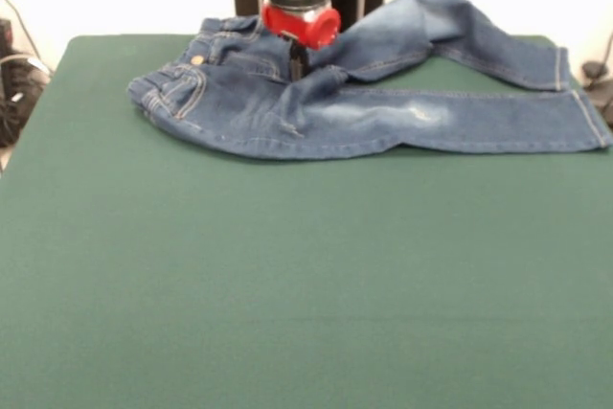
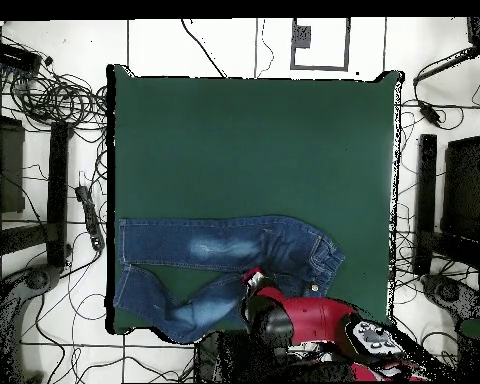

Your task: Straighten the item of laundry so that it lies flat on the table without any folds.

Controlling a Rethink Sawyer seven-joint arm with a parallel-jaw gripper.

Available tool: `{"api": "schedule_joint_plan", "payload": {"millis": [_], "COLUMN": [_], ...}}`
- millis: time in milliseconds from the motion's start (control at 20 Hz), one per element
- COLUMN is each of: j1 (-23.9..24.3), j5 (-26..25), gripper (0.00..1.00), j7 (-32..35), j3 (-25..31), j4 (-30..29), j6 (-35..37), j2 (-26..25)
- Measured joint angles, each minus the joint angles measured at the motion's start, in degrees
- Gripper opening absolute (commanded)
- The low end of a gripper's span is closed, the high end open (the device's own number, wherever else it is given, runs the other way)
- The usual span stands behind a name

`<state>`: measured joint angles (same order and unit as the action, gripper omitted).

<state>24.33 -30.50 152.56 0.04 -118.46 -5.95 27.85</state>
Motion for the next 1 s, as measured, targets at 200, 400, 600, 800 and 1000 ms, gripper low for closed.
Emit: {"api": "schedule_joint_plan", "payload": {"millis": [200, 400, 600, 800, 1000], "j1": [0.54, 1.16, 1.01, -1.07, -4.41], "j5": [-0.08, -0.1, -0.1, -0.1, -0.06], "gripper": [0.0, 0.0, 0.0, 0.0, 0.0], "j7": [0.0, 0.0, 0.0, 0.0, 0.0], "j3": [0.0, -0.02, -0.07, -0.98, -2.86], "j4": [-4.86, -9.44, -12.2, -12.83, -12.52], "j6": [-0.07, -0.07, -0.06, -0.21, -1.03], "j2": [5.48, 11.16, 14.77, 15.28, 13.51]}}
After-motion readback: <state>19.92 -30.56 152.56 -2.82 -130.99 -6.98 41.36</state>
